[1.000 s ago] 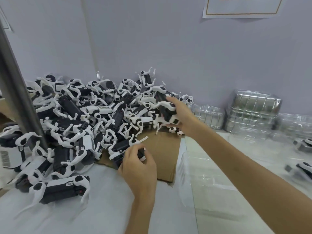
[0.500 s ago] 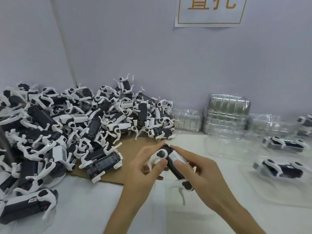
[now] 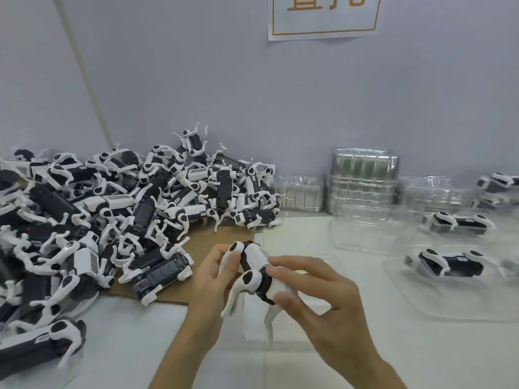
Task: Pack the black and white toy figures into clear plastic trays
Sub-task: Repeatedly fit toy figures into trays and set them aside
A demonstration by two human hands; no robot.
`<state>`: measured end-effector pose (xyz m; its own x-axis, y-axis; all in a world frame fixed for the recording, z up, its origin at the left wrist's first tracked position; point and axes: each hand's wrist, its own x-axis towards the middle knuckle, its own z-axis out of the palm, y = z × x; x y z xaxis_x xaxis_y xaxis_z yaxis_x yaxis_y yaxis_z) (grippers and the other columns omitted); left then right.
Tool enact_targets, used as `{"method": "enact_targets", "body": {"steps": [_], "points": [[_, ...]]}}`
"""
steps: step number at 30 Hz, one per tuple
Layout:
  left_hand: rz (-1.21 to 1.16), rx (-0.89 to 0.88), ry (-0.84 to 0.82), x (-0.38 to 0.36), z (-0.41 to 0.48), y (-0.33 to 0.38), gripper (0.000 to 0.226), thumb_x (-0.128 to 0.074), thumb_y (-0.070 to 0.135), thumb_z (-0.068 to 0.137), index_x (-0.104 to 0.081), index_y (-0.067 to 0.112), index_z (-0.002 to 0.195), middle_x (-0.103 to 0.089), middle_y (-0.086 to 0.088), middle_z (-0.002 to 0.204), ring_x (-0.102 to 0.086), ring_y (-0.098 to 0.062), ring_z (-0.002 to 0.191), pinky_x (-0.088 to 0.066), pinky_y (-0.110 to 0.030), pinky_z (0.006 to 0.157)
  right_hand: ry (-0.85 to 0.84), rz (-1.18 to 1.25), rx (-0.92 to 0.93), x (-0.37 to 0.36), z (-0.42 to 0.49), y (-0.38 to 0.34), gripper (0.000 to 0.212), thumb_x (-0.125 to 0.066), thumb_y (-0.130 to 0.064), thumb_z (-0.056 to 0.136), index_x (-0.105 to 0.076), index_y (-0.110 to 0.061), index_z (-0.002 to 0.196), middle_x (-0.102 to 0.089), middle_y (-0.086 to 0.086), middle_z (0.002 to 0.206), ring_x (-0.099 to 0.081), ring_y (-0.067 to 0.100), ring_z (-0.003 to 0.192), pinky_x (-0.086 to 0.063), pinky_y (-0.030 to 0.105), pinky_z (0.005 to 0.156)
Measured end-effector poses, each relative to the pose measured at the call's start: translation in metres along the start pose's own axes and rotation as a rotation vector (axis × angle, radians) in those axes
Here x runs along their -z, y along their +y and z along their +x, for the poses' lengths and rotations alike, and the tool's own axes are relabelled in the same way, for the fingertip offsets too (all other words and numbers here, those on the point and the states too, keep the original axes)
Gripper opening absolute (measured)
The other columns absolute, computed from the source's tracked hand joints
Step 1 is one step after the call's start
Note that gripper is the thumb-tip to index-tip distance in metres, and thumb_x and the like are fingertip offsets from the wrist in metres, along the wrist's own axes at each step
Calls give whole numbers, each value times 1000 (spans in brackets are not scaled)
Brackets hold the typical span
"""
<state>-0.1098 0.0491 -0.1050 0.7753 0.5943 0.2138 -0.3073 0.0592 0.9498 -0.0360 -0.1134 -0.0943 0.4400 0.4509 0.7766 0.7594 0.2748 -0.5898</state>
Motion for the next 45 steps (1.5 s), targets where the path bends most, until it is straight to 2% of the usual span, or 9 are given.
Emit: {"method": "enact_targets", "body": {"steps": [5,12,18,21,24,27,33,38,45], "points": [[23,45,-57,4,0,0,39,-63,42,94,-60,5,106,-54,-27,88,-43,-33,84,-32,-45,66,-259,-165,85,-11,-7,4,78,-82,-29,79,-44,-34,147,-42,-16,151,-40,16,140,-37,35,110],[-125,190,-294,9,1,1,44,-68,50,85,-60,10,99,-55,-12,94,-54,-26,94,-42,-43,86,-163,-291,185,-18,-11,7,72,-74,-48,82,-47,-24,144,-42,-14,150,-40,9,140,-36,29,110],[-107,127,-121,25,9,2,51,-44,57,92,-68,18,114,-74,-13,97,-55,-19,50,-45,-23,46,54,324,-178,-4,0,-1,54,-55,-67,87,-59,-33,128,-67,-4,121,-64,14,113,-51,22,90],[283,-179,58,15,7,-8,30,-47,55,95,-65,39,112,-71,12,108,-64,-12,72,-50,-37,61,290,731,-569,14,12,5,75,-44,-74,83,-61,-16,128,-72,13,114,-69,29,107,-60,33,75],[761,-392,-169,-5,-3,-27,42,-44,64,89,-56,46,125,-48,29,138,-47,3,128,-38,-29,103,343,1089,-825,36,19,12,77,-35,-71,89,-61,-11,130,-68,21,119,-67,34,110,-59,48,83],[1046,-455,-363,-17,-9,-44,43,-43,69,89,-60,45,122,-38,29,148,-24,7,142,-20,-34,117,297,1270,-783,53,19,16,63,-47,-59,90,-67,-9,122,-64,19,112,-64,37,109,-53,56,92],[950,-478,-311,-9,-5,-44,34,-57,66,85,-70,35,88,-65,30,100,-41,7,130,-25,-32,115,302,655,-746,53,25,20,51,-66,-25,76,-58,-13,125,-75,8,100,-74,21,92,-60,31,63],[827,-423,-259,-15,-9,-39,35,-56,67,85,-60,47,114,-54,32,126,-45,2,130,-33,-22,107,51,69,-538,61,49,25,44,-78,-12,82,-55,-35,112,-75,-3,94,-73,19,74,-55,25,55],[878,-252,-192,-11,-7,-39,81,-56,84,66,-14,69,134,-38,44,129,-31,15,121,-31,-14,91,-438,-314,-513,59,34,50,48,-84,-14,74,-71,-40,111,-70,-23,104,-64,-3,98,-47,12,85]]}}
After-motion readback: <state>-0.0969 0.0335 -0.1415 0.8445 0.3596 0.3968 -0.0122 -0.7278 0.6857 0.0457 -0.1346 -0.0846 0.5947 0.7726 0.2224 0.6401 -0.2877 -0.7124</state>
